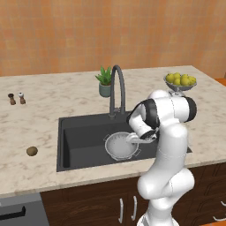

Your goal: Put the colander in the sink, put the kiwi in the colander, and turn on the sink faucet and pour water over the colander.

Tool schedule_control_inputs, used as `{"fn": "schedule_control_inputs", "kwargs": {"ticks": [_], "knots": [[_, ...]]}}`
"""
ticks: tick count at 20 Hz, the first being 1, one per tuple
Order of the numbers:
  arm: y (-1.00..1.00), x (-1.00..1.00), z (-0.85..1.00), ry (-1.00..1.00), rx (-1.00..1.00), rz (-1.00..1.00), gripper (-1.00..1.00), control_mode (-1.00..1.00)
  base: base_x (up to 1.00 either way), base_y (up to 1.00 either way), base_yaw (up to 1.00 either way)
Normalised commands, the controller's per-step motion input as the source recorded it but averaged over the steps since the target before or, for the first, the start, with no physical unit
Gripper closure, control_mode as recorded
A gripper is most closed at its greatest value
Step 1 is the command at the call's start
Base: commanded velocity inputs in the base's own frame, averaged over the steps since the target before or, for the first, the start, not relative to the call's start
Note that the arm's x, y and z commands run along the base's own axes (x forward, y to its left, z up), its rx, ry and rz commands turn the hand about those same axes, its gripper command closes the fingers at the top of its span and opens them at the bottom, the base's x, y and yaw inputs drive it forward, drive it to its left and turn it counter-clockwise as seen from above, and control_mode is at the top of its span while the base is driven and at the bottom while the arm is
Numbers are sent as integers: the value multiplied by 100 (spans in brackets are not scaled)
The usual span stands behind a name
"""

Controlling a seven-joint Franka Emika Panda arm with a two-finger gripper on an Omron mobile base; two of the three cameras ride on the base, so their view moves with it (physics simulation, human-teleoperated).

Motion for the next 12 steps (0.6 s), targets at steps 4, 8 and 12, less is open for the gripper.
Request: {"fn": "schedule_control_inputs", "kwargs": {"ticks": [4,8,12], "knots": [[21,1,-37,0,0,0,100,-100,0,0,0],[1,0,-28,-1,0,0,100,-100,0,0,0],[0,-3,-22,-3,0,0,100,-100,0,0,0]]}}
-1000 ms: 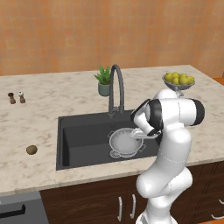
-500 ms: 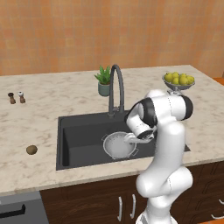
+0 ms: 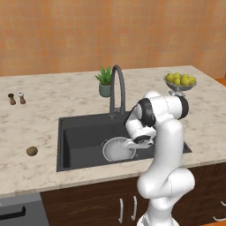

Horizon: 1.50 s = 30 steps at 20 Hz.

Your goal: Put the colander in the sink, put the kiwi in the colander, and turn on the sink faucet and pour water over the colander.

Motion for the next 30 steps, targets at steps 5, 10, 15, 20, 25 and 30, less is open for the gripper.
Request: {"fn": "schedule_control_inputs", "kwargs": {"ticks": [5,10,15,20,25,30], "knots": [[0,-4,-22,-8,0,0,-100,-100,0,0,0],[-2,-25,26,-16,0,0,-100,-100,0,0,0],[-2,-34,79,-17,0,0,-100,-100,0,0,0],[-10,-36,99,-10,0,0,-100,-100,0,0,0],[-36,-4,100,-1,0,0,-100,-100,0,0,0],[-35,0,100,0,0,0,-100,-100,0,0,0]]}}
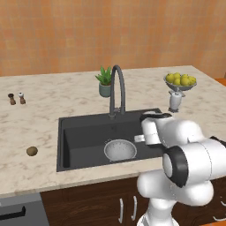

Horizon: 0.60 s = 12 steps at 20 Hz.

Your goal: Put the colander in the sink, put the kiwi in the colander, and turn on the sink faucet and pour water over the colander.

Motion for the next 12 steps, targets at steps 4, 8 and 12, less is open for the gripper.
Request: {"fn": "schedule_control_inputs", "kwargs": {"ticks": [4,8,12], "knots": [[-30,-22,100,1,0,-1,-100,-100,0,0,0],[-43,-28,100,8,0,-3,-100,-100,0,0,0],[-42,-36,100,20,-5,-4,-100,-100,0,0,0]]}}
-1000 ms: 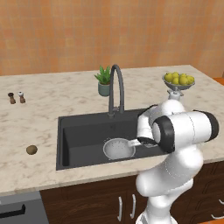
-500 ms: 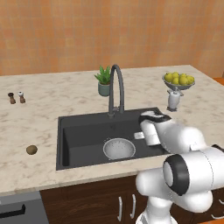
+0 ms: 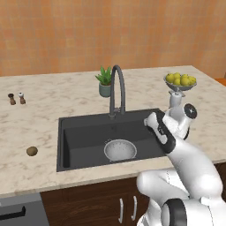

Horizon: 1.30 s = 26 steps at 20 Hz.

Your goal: Put the colander in the sink, put the kiwi in the colander, and turn on the sink faucet and pour water over the colander.

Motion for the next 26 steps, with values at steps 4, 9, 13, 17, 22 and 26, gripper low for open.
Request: {"fn": "schedule_control_inputs", "kwargs": {"ticks": [4,9,13,17,22,26], "knots": [[-10,-55,46,9,-13,-3,-100,-100,0,0,0],[43,-46,0,-6,-6,0,-100,-100,0,0,0],[66,-38,0,-1,-1,2,-100,-100,0,0,0],[92,-39,0,0,0,1,-100,-100,0,0,0],[100,-25,0,0,0,4,-100,-100,0,0,0],[100,0,0,0,0,11,-100,-100,0,0,0]]}}
